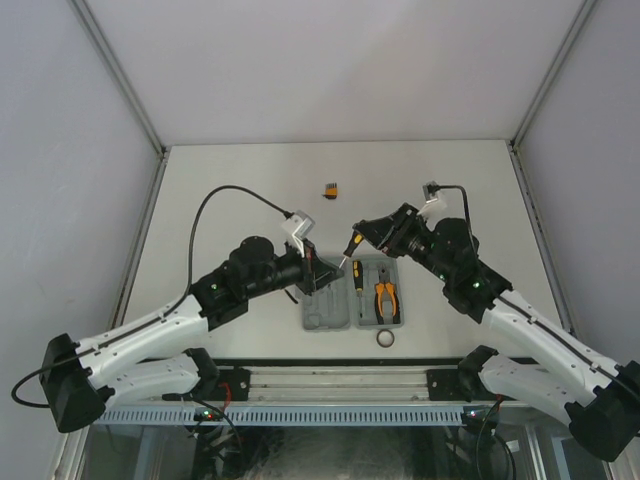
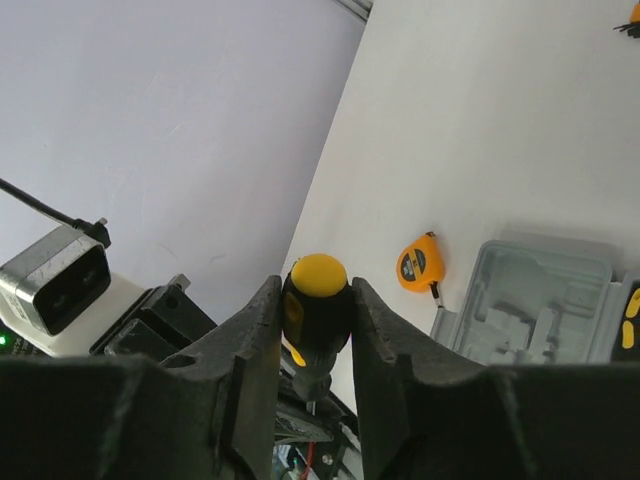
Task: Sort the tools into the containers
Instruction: Adjust the screwdriver.
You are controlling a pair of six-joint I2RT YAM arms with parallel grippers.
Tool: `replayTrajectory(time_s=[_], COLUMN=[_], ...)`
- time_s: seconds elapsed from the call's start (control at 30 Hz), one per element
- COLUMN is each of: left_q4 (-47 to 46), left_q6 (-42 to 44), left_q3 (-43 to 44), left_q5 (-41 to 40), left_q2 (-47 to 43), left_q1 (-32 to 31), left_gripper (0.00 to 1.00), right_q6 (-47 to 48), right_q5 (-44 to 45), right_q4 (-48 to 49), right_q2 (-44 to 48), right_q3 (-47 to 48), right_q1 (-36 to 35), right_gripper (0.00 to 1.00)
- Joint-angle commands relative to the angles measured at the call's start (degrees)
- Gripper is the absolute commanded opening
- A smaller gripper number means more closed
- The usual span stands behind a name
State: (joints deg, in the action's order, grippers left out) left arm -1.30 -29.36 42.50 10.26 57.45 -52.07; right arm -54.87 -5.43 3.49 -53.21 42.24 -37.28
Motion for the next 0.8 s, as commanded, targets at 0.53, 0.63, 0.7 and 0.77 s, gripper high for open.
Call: replayTrajectory(time_s=[0.53, 0.63, 0.7, 0.77], left_q4=[19.78, 21.45, 23.10, 24.48], left_q6=[14.29, 15.78, 16.40, 17.11], left_q3=[7.66, 8.31, 8.92, 9.55], left_q5=[-1.52, -1.50, -3.10, -3.45], left_q2=[-8.31, -8.54, -8.40, -8.12], left_q1=[3.56, 3.60, 3.56, 3.65], left_gripper=[0.00, 0.00, 0.00, 0.00], right_q6=[44.01, 55.45, 62.58, 70.65], right_q5=[-3.65, -8.30, -7.72, -10.26], right_q4=[-4.51, -2.41, -2.37, -3.14], right_q2=[13.01, 13.54, 13.61, 13.31], right_q3=[-0.16, -0.56, -0.33, -0.31], right_q1=[3.25, 0.05, -2.83, -5.30], right_gripper=[0.68, 0.68, 0.70, 0.71])
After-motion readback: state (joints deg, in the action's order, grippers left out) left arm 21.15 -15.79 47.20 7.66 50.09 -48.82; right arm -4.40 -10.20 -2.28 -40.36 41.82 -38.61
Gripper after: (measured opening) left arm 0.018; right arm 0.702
